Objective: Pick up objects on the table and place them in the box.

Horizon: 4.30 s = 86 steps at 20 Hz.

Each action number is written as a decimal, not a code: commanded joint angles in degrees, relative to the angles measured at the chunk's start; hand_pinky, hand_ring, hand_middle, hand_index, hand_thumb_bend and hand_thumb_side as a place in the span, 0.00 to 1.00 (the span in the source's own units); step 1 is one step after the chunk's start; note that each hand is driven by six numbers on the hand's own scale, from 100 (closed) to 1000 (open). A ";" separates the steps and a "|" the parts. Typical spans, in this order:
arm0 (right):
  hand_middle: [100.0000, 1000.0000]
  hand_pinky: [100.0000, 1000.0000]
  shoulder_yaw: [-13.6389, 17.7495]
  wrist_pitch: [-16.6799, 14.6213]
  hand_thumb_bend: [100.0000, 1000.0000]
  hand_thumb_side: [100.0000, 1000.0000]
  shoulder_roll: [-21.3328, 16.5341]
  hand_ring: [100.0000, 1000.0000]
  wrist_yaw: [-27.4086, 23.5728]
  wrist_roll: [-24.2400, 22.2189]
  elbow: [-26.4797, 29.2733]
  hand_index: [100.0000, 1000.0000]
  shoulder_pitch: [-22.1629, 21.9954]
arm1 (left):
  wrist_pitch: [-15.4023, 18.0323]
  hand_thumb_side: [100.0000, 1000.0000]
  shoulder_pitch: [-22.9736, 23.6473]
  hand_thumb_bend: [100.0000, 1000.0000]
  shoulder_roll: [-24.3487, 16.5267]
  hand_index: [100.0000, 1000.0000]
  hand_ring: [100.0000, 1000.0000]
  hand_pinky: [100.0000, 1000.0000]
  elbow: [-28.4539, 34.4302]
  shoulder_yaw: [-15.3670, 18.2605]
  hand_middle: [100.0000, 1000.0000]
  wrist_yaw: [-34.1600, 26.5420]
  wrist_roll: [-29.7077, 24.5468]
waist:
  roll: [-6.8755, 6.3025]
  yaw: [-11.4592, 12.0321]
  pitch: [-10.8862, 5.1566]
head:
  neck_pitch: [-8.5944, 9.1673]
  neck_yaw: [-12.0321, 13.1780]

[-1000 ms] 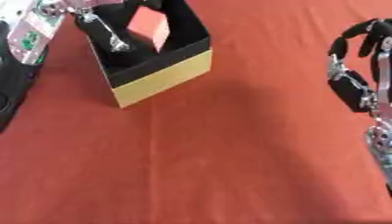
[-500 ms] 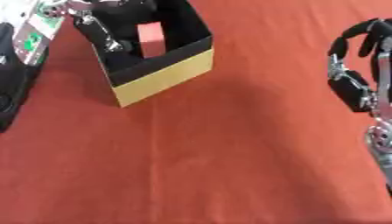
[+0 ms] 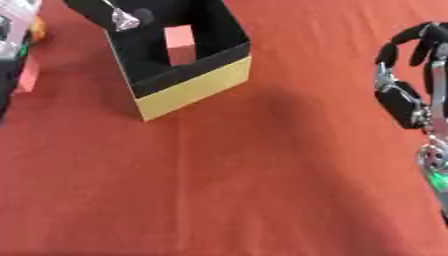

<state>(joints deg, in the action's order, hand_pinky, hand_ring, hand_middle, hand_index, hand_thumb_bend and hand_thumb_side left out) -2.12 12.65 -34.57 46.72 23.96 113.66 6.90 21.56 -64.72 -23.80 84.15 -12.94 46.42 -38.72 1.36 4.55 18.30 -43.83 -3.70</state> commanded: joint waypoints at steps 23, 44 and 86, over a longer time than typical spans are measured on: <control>0.21 0.00 0.83 0.86 0.00 0.00 -1.60 0.07 0.59 0.49 0.93 0.46 -0.48 | 8.54 0.58 8.68 0.63 -22.91 0.96 0.98 0.93 -11.68 3.74 0.93 3.01 -6.80 | -0.07 0.59 -1.27 | -0.29 -0.40; 0.21 0.00 0.72 0.94 0.00 0.00 -1.35 0.06 0.57 0.57 0.93 0.46 -0.32 | 14.75 0.31 11.48 0.78 -24.81 0.95 0.92 0.84 -17.69 0.67 0.91 6.24 -8.35 | -0.01 0.24 -1.15 | -0.29 -0.51; 0.21 0.00 0.67 1.10 0.00 0.00 -1.07 0.06 0.58 0.21 0.93 0.46 -0.15 | 5.44 0.05 -5.70 0.17 -6.57 0.68 0.55 0.38 -14.43 2.30 0.56 -8.13 -8.87 | -0.03 -0.23 -1.54 | -0.29 0.27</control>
<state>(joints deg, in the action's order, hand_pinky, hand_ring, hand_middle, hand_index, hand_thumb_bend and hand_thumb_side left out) -1.80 13.81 -34.47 47.21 24.30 113.66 6.23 21.72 -68.89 -31.08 69.53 -11.41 38.17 -41.73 1.33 4.26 17.97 -43.83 -3.65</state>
